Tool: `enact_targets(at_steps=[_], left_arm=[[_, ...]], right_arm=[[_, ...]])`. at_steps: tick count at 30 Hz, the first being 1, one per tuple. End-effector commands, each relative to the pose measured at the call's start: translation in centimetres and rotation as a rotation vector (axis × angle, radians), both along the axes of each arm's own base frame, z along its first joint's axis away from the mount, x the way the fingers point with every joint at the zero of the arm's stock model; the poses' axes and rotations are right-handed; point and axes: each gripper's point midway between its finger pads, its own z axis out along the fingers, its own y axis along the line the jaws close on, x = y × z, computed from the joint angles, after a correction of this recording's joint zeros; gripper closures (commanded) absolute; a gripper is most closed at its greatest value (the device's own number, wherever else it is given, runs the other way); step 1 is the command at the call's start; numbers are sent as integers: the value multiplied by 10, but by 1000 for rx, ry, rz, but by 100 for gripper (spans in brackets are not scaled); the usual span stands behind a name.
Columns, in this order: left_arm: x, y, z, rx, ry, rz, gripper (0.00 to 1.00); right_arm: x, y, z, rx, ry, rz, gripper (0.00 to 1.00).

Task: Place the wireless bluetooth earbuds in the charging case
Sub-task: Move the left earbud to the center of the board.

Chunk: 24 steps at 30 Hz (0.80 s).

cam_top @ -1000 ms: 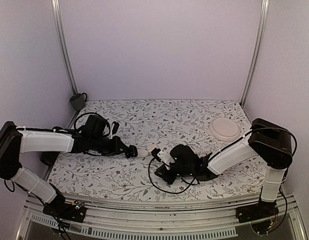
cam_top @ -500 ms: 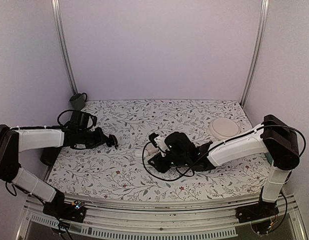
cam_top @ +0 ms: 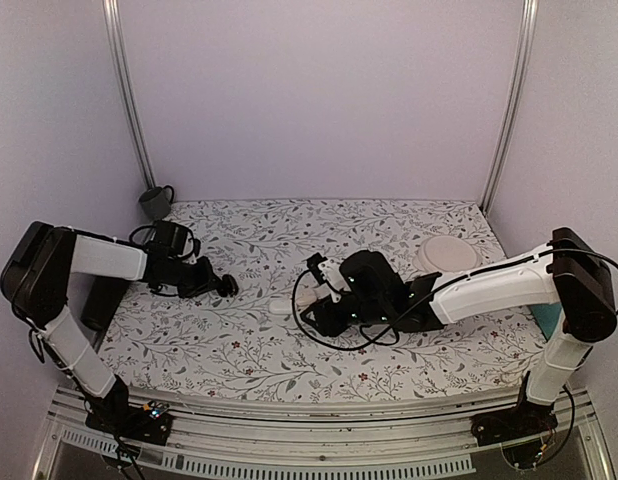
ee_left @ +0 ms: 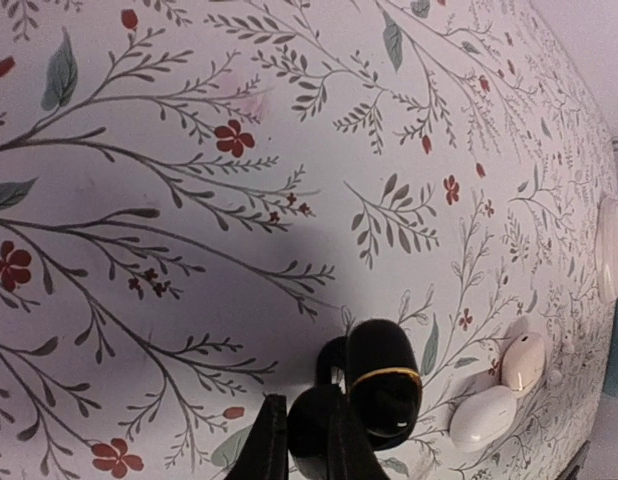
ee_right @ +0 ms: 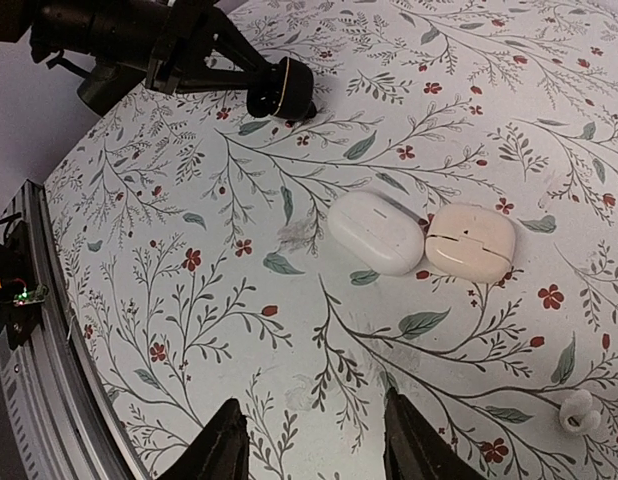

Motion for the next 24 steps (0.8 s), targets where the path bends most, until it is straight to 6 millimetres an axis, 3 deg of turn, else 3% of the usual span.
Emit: enact_targets(at_steps=[1, 12, 20, 24], left_arm=[[20, -8, 9, -44, -45, -40, 100], [26, -19, -9, -123, -8, -82, 100], [32, -18, -3, -224, 0, -110, 100], [33, -22, 16, -256, -39, -120, 100]], right_arm=[[-3, -5, 2, 3, 15, 2, 53], [-3, -5, 0, -3, 8, 10, 53], [-3, -6, -3, -13, 8, 10, 53], [-2, -7, -3, -21, 1, 6, 53]])
